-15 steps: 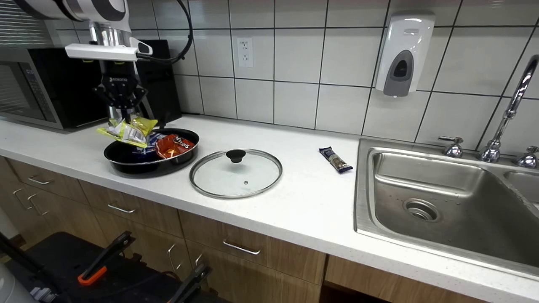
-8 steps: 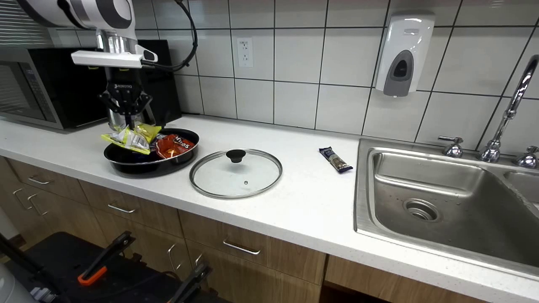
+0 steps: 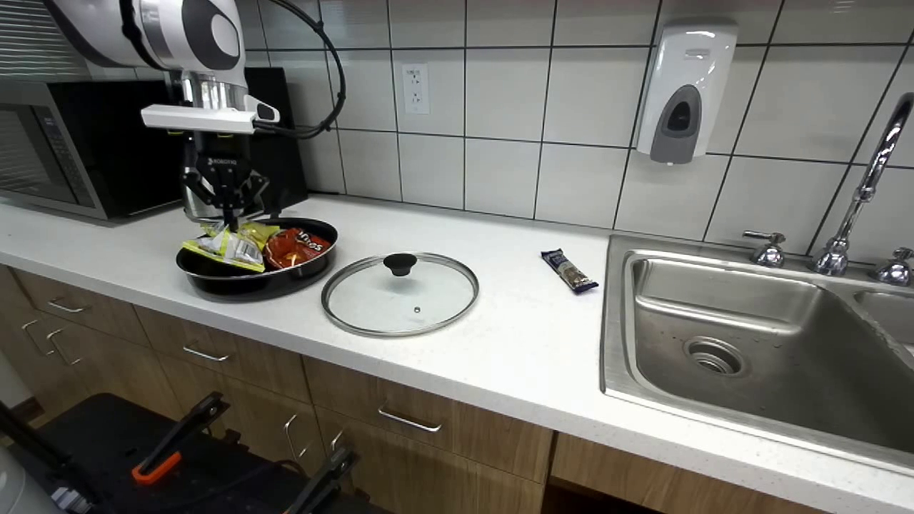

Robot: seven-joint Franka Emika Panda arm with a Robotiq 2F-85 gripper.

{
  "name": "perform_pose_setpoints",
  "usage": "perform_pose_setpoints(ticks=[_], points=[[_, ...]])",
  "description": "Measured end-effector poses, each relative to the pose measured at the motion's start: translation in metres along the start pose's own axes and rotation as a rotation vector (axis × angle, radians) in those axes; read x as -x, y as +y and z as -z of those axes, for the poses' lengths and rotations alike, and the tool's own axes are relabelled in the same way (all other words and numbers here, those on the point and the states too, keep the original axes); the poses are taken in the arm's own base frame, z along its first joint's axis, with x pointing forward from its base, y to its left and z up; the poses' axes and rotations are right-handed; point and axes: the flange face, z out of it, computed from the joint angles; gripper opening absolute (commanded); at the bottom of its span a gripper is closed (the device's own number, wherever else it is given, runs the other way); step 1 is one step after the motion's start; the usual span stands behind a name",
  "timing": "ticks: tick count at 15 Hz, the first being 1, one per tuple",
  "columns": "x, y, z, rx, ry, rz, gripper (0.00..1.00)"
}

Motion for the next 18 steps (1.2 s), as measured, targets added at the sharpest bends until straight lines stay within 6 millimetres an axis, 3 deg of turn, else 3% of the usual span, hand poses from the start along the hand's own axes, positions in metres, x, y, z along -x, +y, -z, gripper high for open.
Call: perform_pose_setpoints(ticks=[18], points=[[-0.033,0.008,-0.037,-0.074,-0.019,0.022,0.0]])
